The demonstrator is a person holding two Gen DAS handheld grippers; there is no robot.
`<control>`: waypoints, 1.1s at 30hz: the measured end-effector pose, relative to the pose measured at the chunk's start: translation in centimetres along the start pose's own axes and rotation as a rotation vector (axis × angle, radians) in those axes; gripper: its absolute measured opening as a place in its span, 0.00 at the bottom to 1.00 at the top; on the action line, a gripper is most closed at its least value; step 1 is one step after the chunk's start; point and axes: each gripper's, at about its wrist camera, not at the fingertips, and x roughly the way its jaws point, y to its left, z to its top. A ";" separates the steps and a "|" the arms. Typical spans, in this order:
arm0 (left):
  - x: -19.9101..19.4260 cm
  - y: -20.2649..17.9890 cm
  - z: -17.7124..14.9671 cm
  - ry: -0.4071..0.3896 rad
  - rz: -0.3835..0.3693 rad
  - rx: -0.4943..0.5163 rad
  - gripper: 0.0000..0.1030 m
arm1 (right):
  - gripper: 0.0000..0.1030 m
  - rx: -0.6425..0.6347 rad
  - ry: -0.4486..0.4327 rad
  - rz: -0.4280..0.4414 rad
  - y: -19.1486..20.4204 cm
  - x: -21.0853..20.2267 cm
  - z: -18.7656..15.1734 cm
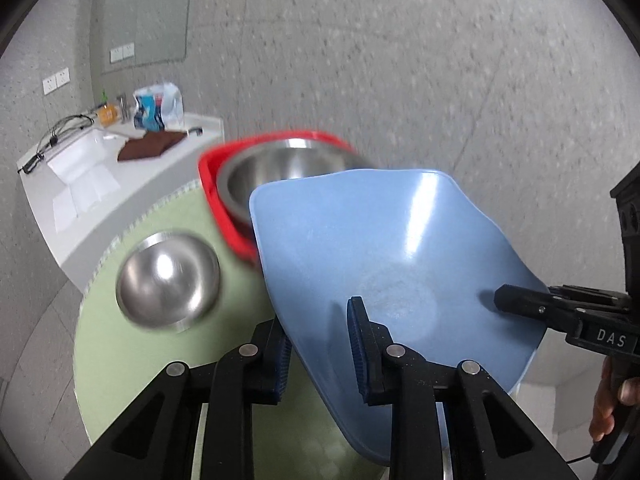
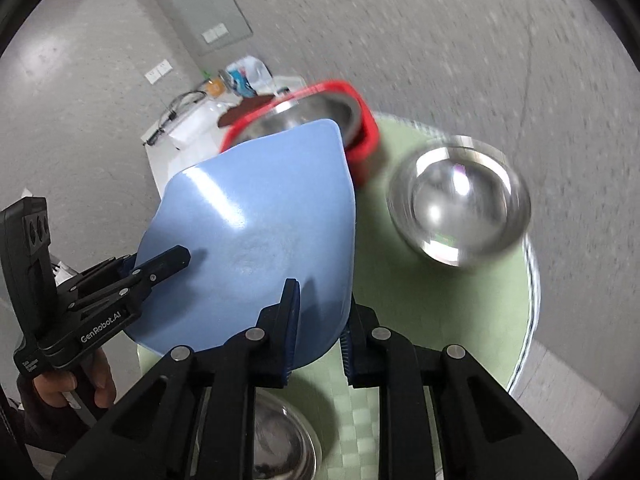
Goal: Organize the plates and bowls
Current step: 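Carry the blue plate with both grippers and lower it onto the bowl in the basin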
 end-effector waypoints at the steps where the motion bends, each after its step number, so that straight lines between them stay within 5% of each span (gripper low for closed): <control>1: 0.1 0.3 0.9 -0.006 0.000 -0.006 0.21 | 0.18 -0.008 -0.013 -0.001 0.2 -0.1 0.8; 6: 2.0 2.3 5.5 -0.055 0.052 -0.006 0.21 | 0.18 -0.065 -0.050 -0.011 1.2 2.0 6.8; 13: 9.8 5.5 9.5 0.021 0.124 -0.040 0.21 | 0.18 -0.058 0.015 -0.009 0.6 9.6 12.8; 26: 16.3 6.4 10.9 0.115 0.169 -0.050 0.25 | 0.24 -0.037 0.103 -0.018 -0.5 15.1 12.9; 33: 14.5 5.8 10.2 0.108 0.163 -0.046 0.35 | 0.49 -0.043 0.082 -0.022 0.8 13.9 12.4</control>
